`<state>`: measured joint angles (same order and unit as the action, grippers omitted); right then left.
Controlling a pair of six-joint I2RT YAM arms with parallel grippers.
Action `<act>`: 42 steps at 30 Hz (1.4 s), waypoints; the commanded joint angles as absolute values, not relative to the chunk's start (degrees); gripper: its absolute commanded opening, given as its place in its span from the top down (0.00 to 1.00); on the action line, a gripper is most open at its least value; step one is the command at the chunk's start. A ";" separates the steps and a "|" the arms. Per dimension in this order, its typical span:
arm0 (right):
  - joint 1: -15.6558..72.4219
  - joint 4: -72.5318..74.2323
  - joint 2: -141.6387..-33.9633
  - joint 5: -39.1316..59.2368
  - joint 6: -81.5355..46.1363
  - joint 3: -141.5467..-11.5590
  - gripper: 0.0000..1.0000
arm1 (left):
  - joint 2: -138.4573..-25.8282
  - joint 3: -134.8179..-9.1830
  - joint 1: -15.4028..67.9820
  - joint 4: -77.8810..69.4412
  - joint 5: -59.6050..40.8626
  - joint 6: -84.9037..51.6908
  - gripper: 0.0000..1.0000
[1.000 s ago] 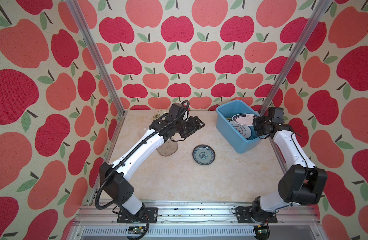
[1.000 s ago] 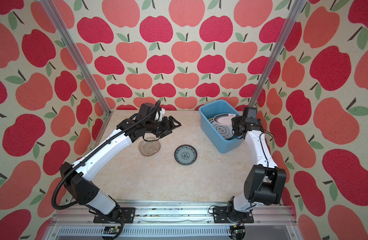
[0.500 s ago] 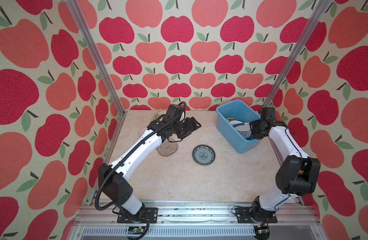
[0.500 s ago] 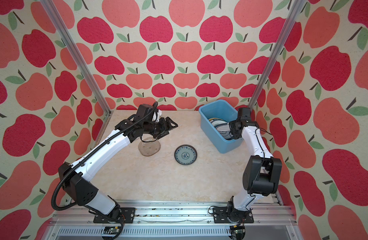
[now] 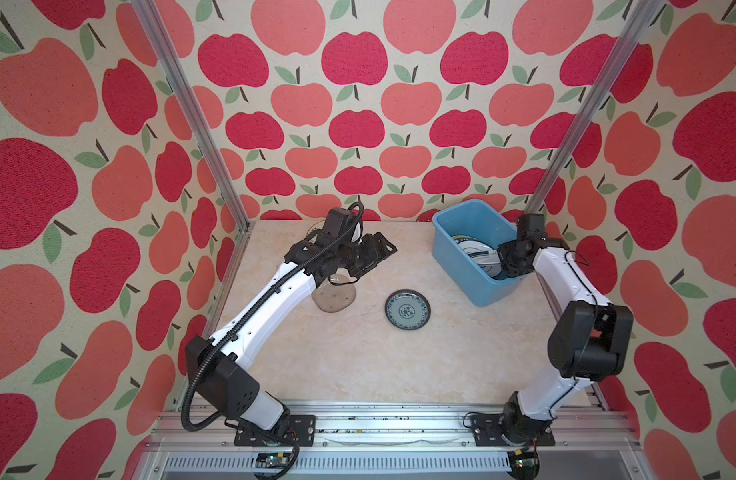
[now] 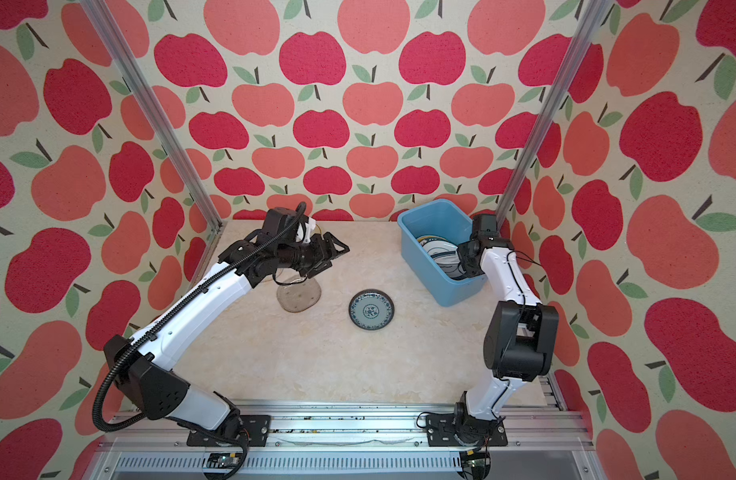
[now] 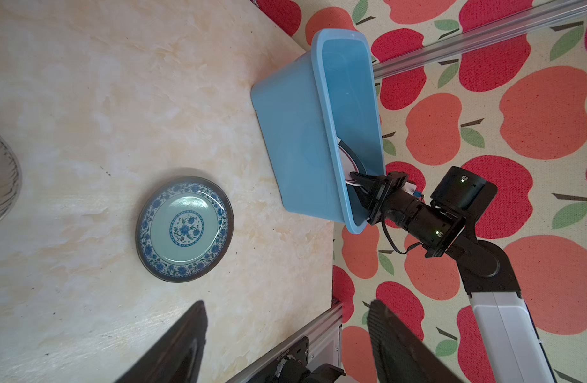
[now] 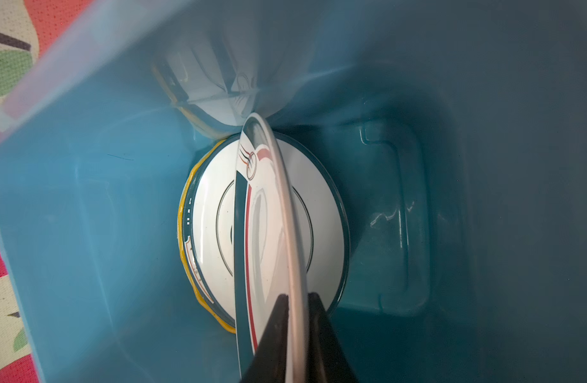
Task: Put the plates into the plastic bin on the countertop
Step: 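Lower the red-and-green rimmed plate into the bin with the right gripper, then open the right gripper and lift it out of the bin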
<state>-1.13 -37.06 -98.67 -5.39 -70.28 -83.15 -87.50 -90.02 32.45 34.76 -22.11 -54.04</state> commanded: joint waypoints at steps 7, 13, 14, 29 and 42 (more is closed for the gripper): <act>-1.18 -38.80 -102.06 -6.15 -69.35 -84.86 0.77 | -86.16 -90.09 31.11 37.18 -22.61 -53.09 0.21; -1.23 -39.85 -103.52 -5.12 -69.17 -85.08 0.64 | -86.41 -90.01 30.57 36.04 -23.86 -53.63 0.20; -1.23 -39.74 -103.77 -5.05 -69.24 -85.08 0.64 | -86.43 -90.09 30.50 36.04 -23.82 -53.62 0.20; -1.29 -41.24 -109.11 -2.80 -65.26 -88.30 0.40 | -85.19 -86.19 27.78 32.80 -25.79 -55.86 0.20; -0.06 -43.32 -103.65 -3.00 -54.23 -95.64 0.22 | -85.24 -90.08 26.77 39.21 -23.65 -53.55 0.20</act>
